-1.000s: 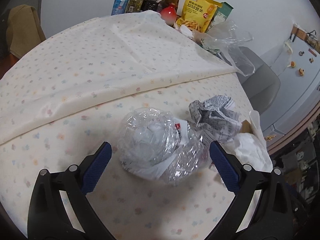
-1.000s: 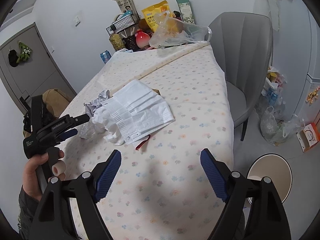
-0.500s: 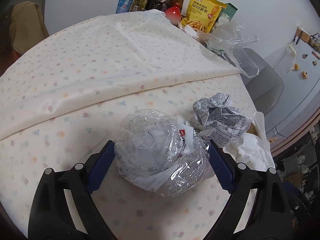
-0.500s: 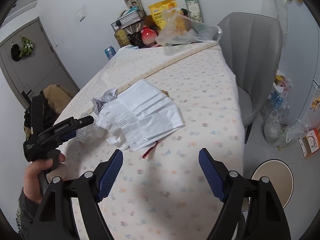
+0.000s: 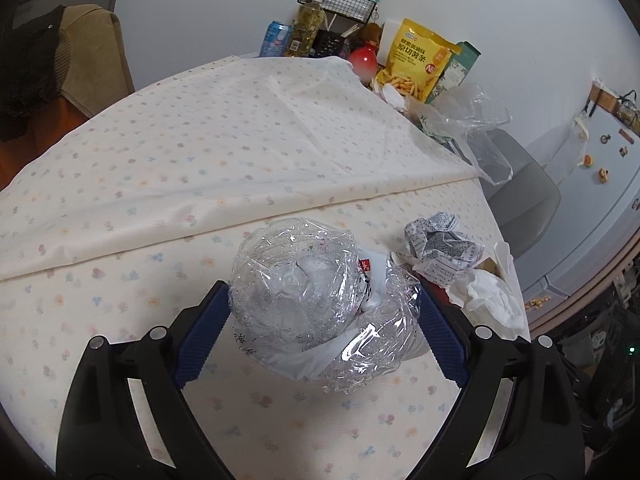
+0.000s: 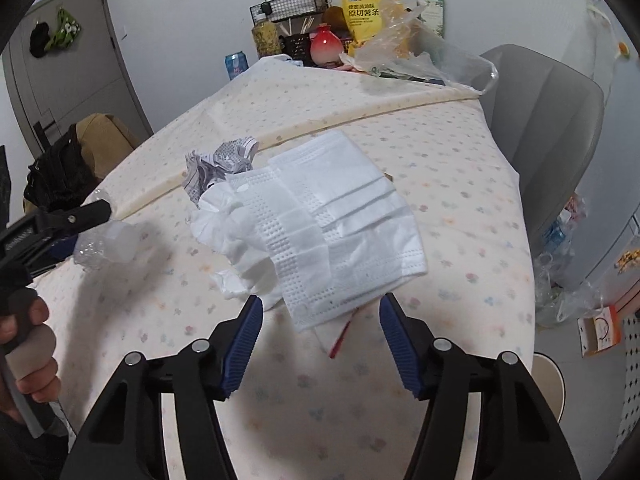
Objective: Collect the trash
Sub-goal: 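Grasp the white tissue with the right tool while the left tool holds the plastic bag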
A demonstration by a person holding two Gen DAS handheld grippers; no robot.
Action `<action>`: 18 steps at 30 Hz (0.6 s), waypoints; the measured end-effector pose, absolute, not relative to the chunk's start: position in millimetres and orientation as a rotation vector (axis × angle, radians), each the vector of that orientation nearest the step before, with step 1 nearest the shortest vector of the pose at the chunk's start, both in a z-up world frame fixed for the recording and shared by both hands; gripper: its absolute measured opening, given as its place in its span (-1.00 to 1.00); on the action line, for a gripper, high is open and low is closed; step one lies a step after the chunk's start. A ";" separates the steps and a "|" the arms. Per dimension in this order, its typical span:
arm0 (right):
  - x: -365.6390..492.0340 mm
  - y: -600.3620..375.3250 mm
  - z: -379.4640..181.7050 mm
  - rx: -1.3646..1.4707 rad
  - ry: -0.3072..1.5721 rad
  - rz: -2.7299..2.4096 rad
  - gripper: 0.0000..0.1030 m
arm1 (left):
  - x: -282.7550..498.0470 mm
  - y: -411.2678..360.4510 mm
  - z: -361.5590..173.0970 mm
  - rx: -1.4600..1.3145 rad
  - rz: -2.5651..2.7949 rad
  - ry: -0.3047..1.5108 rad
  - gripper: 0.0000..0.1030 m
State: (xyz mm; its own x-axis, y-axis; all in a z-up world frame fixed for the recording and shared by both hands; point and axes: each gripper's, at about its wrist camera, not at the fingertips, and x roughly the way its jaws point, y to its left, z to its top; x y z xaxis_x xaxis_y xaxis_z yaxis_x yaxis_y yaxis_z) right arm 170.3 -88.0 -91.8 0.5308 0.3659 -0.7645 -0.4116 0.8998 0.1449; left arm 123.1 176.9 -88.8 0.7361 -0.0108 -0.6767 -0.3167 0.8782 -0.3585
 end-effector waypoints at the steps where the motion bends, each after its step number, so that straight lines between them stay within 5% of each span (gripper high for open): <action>1: 171.2 -85.9 -91.8 -0.063 0.897 0.463 -0.08 | 121.9 178.7 -88.5 -0.482 0.179 0.727 0.74; 4: 173.9 -83.9 -88.3 -0.060 0.893 0.459 -0.50 | 119.3 179.3 -89.1 -0.486 0.180 0.725 0.74; 9: 169.6 -92.5 -76.3 -0.022 0.866 0.469 -0.90 | 117.4 174.9 -86.4 -0.481 0.171 0.715 0.74; 18: 152.9 -125.8 -44.7 0.055 0.774 0.462 -0.97 | 114.5 154.0 -69.9 -0.448 0.131 0.686 0.74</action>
State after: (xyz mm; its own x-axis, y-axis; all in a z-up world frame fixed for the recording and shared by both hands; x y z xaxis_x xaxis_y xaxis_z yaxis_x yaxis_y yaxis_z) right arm 152.9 -125.8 -44.7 0.6208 0.4213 -0.6612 -0.3817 0.8991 0.2144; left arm 114.5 154.0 -69.9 0.7699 -0.0286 -0.6375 -0.2612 0.8974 -0.3557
